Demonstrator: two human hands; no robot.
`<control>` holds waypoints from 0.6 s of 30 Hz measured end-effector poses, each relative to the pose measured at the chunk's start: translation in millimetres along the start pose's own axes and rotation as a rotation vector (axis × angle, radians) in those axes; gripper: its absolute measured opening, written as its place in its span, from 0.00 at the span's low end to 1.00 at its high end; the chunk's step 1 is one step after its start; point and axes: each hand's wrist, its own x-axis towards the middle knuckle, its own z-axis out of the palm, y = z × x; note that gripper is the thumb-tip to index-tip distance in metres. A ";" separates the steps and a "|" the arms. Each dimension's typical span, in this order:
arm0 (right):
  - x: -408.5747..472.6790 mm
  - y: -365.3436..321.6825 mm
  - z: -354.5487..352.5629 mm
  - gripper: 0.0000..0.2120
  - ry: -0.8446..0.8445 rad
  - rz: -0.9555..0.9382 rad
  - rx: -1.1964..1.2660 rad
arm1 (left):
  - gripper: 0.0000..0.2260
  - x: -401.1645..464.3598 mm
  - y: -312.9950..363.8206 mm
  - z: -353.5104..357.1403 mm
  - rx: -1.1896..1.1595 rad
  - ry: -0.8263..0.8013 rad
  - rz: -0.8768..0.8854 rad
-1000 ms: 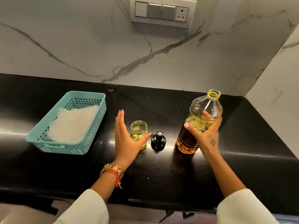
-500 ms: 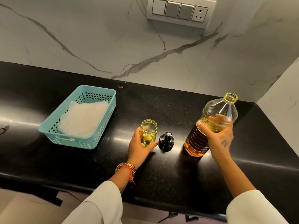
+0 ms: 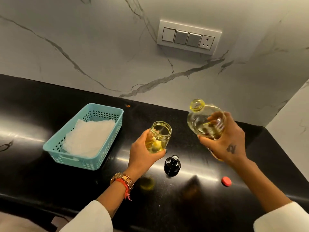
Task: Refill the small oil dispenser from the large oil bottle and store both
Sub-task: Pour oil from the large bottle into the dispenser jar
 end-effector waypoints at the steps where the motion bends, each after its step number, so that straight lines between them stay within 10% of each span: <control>1: 5.2 -1.4 -2.5 0.31 -0.023 -0.047 -0.061 | 0.31 1.0 6.2 -1.6 -0.005 -0.005 0.021; 18: 48.7 -9.0 -39.8 0.32 -0.073 -0.528 -0.683 | 0.30 1.8 41.1 -10.8 -0.008 -0.048 0.129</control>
